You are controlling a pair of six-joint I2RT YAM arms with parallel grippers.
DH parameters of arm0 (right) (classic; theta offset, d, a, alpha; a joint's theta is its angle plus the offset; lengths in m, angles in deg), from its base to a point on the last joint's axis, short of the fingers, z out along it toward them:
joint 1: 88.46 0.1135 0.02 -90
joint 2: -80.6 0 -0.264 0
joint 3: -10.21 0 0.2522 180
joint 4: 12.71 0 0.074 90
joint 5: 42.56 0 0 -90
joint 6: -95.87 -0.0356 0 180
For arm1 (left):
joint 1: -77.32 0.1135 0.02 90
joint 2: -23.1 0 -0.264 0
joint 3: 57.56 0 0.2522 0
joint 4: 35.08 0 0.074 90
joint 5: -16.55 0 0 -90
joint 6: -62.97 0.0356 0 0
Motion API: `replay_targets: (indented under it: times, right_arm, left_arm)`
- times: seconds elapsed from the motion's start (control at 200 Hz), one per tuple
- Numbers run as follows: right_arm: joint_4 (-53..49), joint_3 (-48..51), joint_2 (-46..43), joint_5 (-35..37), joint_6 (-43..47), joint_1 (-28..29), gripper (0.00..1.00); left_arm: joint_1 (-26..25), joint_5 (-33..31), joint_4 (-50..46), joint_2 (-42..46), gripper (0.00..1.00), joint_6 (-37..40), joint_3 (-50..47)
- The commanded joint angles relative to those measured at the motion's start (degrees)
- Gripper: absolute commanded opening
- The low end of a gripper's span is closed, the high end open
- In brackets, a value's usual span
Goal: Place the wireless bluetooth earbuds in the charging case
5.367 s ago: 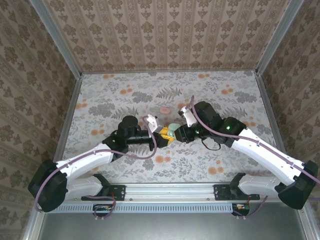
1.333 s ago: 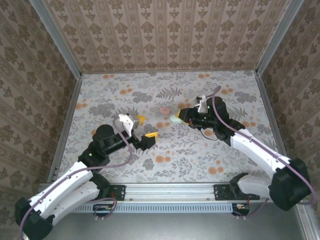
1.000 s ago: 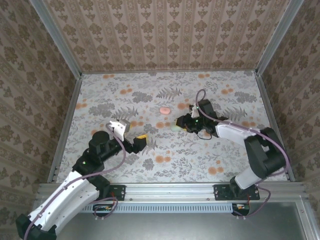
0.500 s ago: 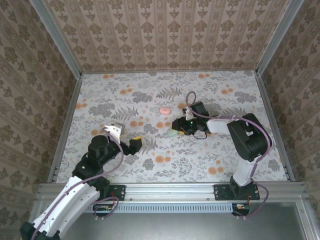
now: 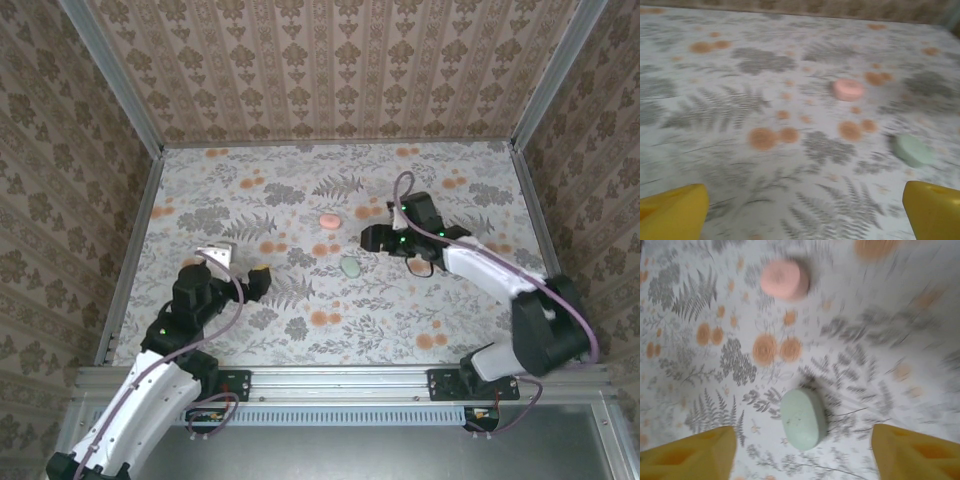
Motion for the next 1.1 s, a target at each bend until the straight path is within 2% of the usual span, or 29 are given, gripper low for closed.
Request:
replay_targets:
  times: [0.0, 0.095, 0.25, 0.3, 0.365, 0.525, 0.7, 0.81, 1.015, 1.095]
  right_arm:
    - [-8.1, 1.3, -9.4, 16.5, 8.1, -0.6, 0.84]
    - [-7.0, 4.8, -17.4, 26.7, 11.2, -1.9, 1.00]
    - [4.2, 15.7, -28.4, 38.1, 17.7, -3.6, 1.00]
    - [9.7, 19.8, -30.6, 40.2, 19.6, -4.7, 1.00]
    - [17.6, 25.9, -32.7, 41.2, 21.9, -6.4, 1.00]
    - [30.4, 34.6, -32.4, 38.6, 24.7, -10.7, 1.00]
    - [41.0, 37.2, -25.0, 36.1, 23.2, -14.9, 1.00]
    - [50.4, 38.5, -18.2, 33.0, 21.7, -17.9, 1.00]
    - [62.6, 35.6, -5.8, 25.7, 20.5, -23.2, 1.00]
    - [64.2, 33.9, -1.4, 24.0, 17.7, -24.8, 1.00]
  left_arm:
    - [4.0, -10.6, -4.8, -2.1, 1.00, 1.9, 3.1]
    - [7.0, -12.5, -1.2, -4.5, 1.00, 4.2, 3.4]
    - [12.6, -12.0, 5.0, -11.5, 1.00, 8.4, 3.2]
    - [13.9, -10.4, 8.0, -13.9, 1.00, 12.3, 2.2]
    - [14.3, -11.5, 11.6, -16.6, 1.00, 16.1, 0.6]
    - [16.5, -14.5, 23.5, -19.3, 1.00, 16.5, -6.0]
    - [18.1, -14.0, 38.7, -19.1, 1.00, 16.8, -13.4]
    - [21.0, -10.5, 51.1, -22.0, 1.00, 15.1, -16.9]
    - [23.7, -3.8, 59.5, -33.2, 1.00, 17.3, -14.1]
    - [23.9, -1.8, 61.9, -37.7, 1.00, 18.0, -12.3]
